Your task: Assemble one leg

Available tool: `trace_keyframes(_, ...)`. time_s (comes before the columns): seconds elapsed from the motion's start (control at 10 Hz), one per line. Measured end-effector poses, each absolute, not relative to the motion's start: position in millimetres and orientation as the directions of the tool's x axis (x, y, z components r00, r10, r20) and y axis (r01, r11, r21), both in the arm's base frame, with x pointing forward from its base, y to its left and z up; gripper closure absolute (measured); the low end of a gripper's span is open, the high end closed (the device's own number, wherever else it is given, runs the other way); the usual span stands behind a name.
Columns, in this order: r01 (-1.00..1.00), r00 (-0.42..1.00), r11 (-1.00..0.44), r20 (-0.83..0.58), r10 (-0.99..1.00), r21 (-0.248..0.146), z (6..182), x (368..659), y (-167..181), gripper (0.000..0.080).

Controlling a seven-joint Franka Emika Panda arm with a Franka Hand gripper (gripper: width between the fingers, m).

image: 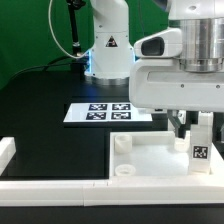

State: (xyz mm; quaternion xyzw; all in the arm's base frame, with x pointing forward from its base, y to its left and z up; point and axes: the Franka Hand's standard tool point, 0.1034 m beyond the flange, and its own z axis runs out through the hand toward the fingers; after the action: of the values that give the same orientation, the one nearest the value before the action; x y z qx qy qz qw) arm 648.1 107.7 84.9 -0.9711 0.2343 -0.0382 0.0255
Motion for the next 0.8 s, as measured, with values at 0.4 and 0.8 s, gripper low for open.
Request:
trace_keyframes(0.4,-0.724,0.688,-0.687,0.013,-0.726,-0.056,84.3,644.7,105.0,0.0515)
trace_keyframes(0.8,-0.998,-0.050,0.052,-0.066,-0.997,-0.037,83.3,644.4,106.2,0.0514)
